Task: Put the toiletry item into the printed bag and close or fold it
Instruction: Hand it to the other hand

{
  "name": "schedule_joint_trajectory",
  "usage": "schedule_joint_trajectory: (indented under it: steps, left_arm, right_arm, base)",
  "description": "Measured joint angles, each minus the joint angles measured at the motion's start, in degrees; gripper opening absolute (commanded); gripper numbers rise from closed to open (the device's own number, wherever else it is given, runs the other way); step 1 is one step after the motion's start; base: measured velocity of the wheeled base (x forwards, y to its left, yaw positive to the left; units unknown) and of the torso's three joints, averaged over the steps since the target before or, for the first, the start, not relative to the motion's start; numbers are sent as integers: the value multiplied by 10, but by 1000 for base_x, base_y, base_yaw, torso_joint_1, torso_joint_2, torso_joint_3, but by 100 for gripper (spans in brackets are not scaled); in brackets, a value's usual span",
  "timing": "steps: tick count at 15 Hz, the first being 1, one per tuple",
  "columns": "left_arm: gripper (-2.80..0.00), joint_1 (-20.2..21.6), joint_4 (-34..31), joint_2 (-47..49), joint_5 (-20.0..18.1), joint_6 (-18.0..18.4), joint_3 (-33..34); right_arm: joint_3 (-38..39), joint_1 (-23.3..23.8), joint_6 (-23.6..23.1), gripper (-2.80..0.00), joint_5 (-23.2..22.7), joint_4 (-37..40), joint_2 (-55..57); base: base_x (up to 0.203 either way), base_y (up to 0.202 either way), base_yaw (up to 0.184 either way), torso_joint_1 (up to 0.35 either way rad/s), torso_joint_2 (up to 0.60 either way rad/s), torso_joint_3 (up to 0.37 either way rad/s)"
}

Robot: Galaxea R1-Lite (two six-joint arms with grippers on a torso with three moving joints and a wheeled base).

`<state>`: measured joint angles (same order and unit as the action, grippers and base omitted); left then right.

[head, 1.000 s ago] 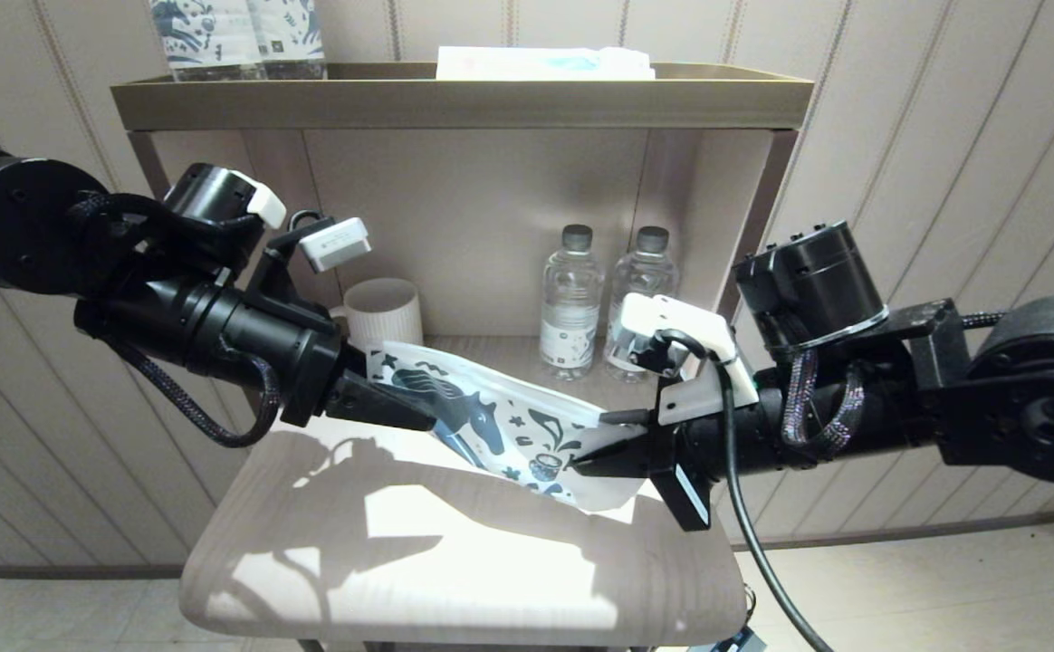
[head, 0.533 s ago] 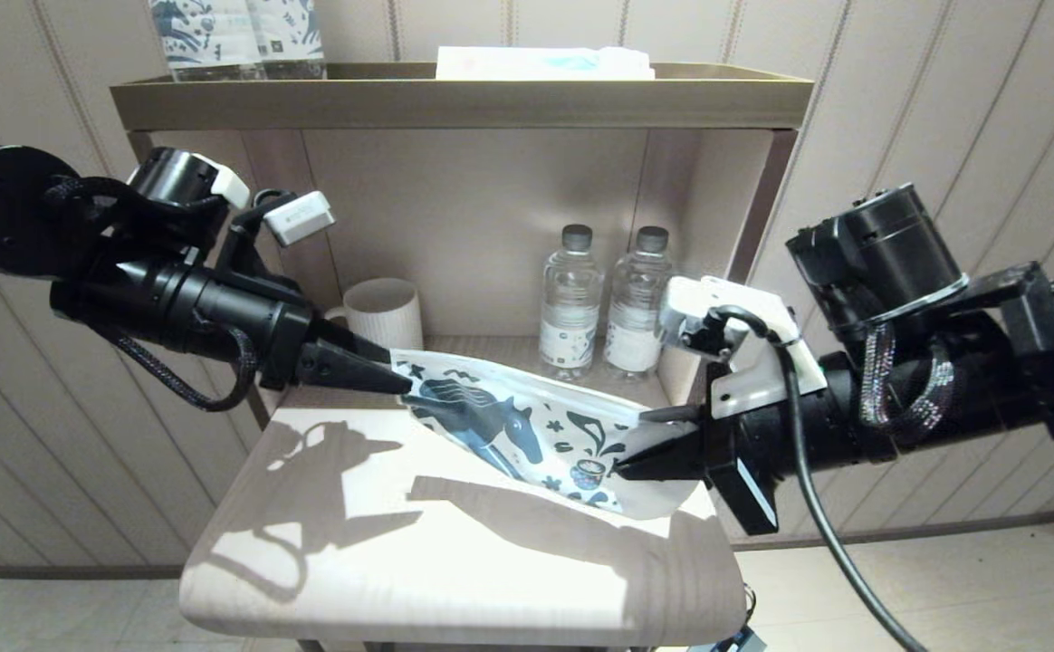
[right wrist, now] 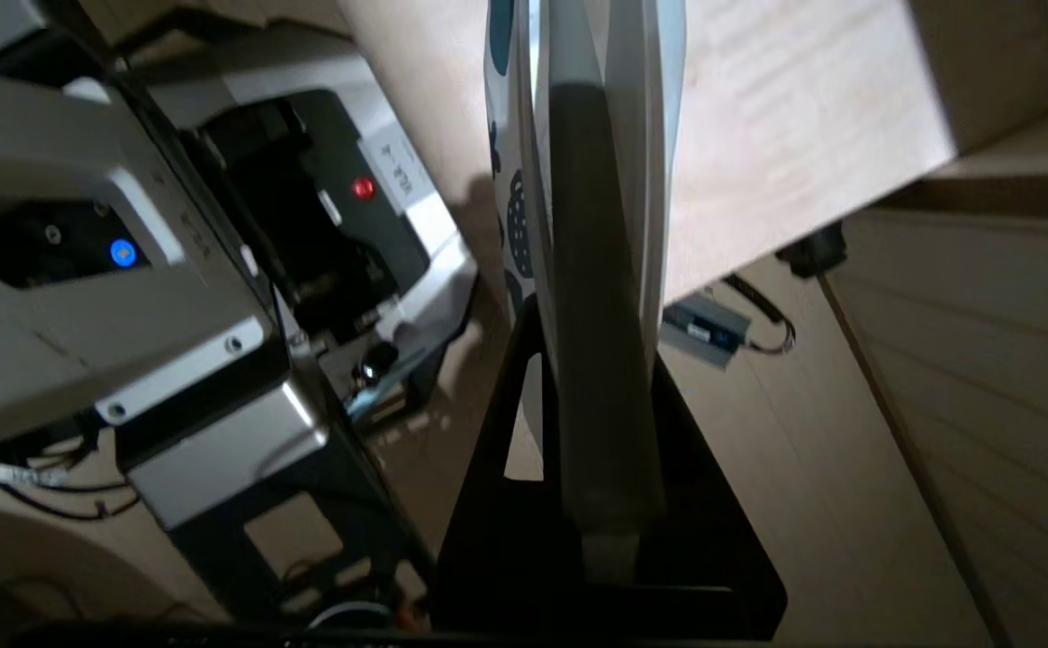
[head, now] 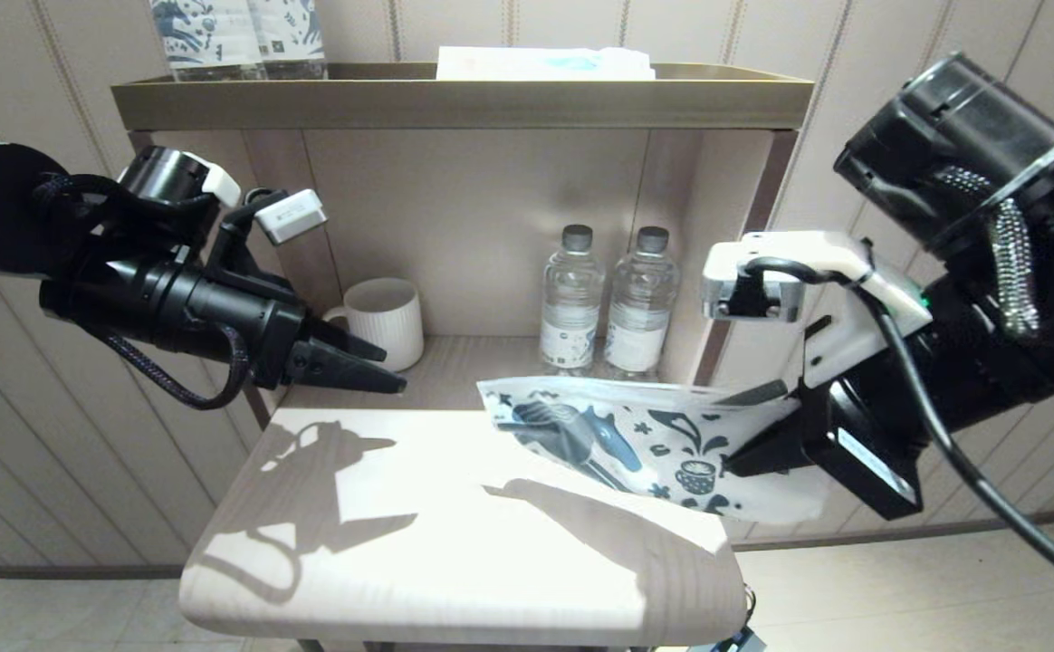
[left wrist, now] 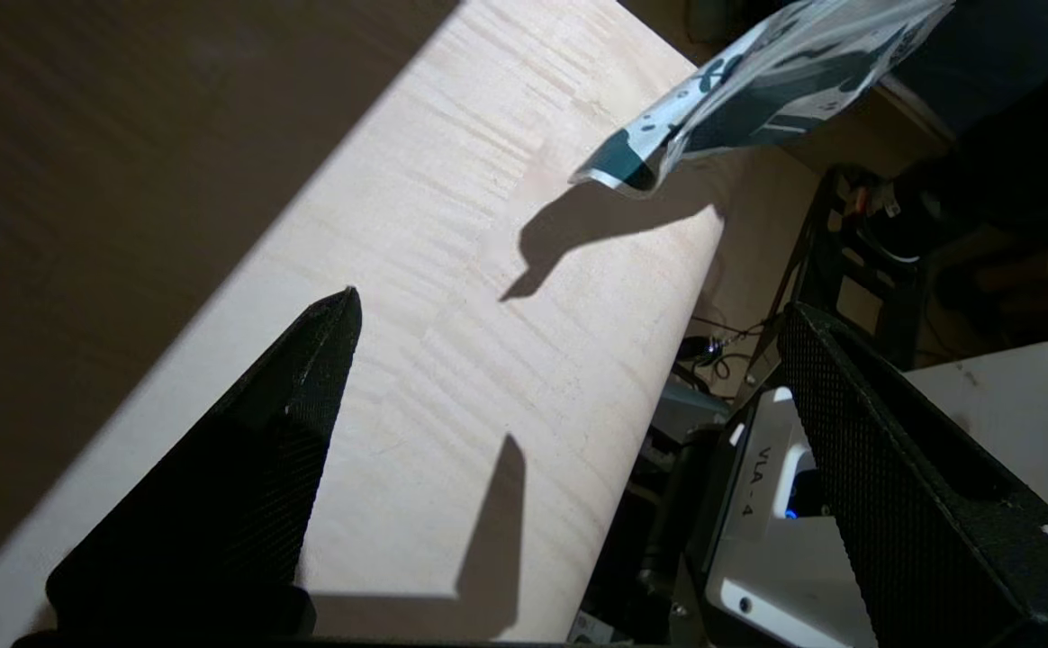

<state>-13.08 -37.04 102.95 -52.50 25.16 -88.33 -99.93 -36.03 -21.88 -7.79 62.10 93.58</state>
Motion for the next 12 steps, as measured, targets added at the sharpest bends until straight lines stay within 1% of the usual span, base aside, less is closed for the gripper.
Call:
schedule_joint_trajectory:
  steps: [2,4,6,8,9,11,12]
  left_arm:
    - [0,0,0,0,-9,0,1]
    - [0,-1,-1,0,-10,1,3]
    - [0,-4,-1,0,-10,2,5]
    - [0,-8,-1,2,-10,2,6]
    - [0,-10,-1,3,-10,2,6]
    - [0,-24,-2,5,-10,-10,2]
    - [0,-33,-2,4,-7,-26,-3]
  right_arm:
    - [-49,-9,0,-280,18,77,18]
    - [-88,-17,1,-280,22,116,34]
    - [-102,-27,1,-280,31,122,46]
    - [-108,-36,2,-280,62,97,52]
    - [-106,-38,3,-280,68,97,54]
    - [-106,-48,4,-280,68,89,56]
    - [-106,-53,7,-280,67,83,58]
  base:
    - [0,0,0,0,0,0]
    - [0,0,0,0,0,0]
    - [0,0,0,0,0,0]
    - [0,0,0,0,0,0]
    - [0,0,0,0,0,0]
    - [0,0,0,0,0,0]
    - [0,0,0,0,0,0]
